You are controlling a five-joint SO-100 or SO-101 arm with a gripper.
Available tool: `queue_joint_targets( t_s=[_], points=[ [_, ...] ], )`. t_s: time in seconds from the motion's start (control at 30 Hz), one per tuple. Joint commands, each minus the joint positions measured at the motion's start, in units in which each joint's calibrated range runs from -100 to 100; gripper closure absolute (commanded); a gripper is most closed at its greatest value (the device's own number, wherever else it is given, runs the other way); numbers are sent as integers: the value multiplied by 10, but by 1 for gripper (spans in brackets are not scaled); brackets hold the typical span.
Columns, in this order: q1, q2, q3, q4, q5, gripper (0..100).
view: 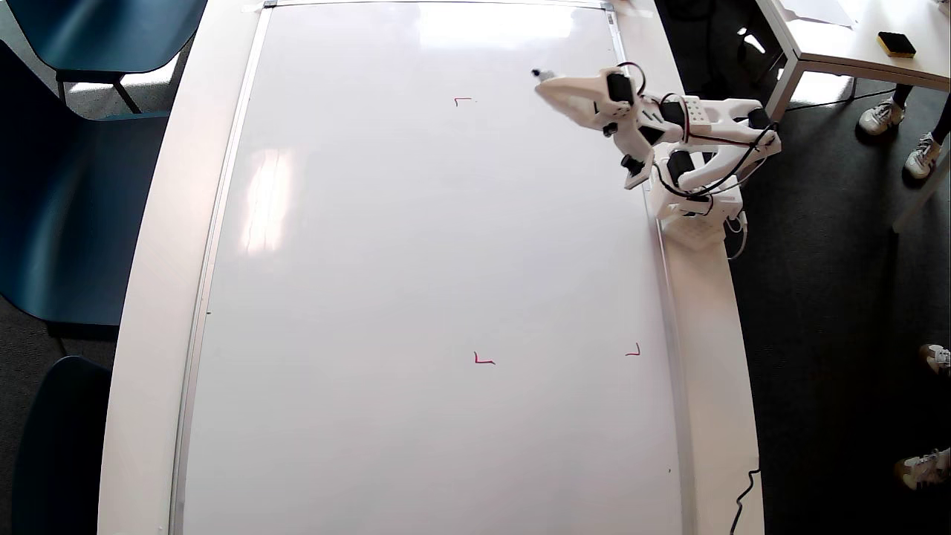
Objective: Draw on a whiteboard a robot head using a pen attached to the gripper
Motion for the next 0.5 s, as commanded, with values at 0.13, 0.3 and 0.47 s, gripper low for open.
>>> queue_joint_targets(
  t_s=[0.13,0.3,0.47],
  points=[
    [-40,129,-291,575,-2,99],
    [-129,176,-462,879,-2,99],
    [-149,224,-483,946,-101,99]
  ],
)
